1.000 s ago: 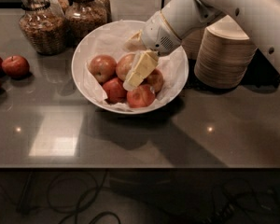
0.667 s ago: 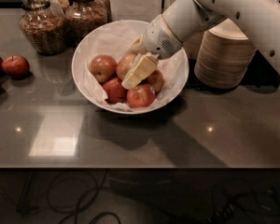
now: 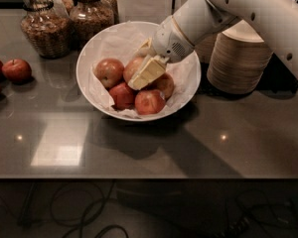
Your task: Pick apple from white bowl
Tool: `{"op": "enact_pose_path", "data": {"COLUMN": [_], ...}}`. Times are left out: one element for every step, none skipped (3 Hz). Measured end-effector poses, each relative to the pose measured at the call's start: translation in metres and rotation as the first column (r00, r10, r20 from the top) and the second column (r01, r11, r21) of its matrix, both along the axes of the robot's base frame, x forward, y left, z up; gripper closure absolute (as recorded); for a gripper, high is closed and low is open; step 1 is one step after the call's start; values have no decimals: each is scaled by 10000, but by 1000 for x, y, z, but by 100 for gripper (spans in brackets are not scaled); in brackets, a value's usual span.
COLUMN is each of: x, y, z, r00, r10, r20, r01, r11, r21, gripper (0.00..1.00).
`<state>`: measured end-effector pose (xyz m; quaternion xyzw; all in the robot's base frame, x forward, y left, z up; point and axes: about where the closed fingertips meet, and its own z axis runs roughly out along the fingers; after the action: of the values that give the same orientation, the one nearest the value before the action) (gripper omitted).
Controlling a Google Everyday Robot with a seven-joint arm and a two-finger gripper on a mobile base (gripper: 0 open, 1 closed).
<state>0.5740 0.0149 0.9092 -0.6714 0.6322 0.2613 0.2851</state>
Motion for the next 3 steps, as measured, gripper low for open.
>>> {"op": "enact_pose_path", "data": {"x": [0, -1, -3], "y": [0, 1, 6], "z": [0, -1, 14], "r00": [10000, 10000, 9999], "r10": [4, 38, 139], "r20": [-7, -73, -79], "r01": [-4, -37, -137], "r11": [10000, 10000, 9995], "r21": [2, 25, 296], "gripper": [100, 100, 100]}}
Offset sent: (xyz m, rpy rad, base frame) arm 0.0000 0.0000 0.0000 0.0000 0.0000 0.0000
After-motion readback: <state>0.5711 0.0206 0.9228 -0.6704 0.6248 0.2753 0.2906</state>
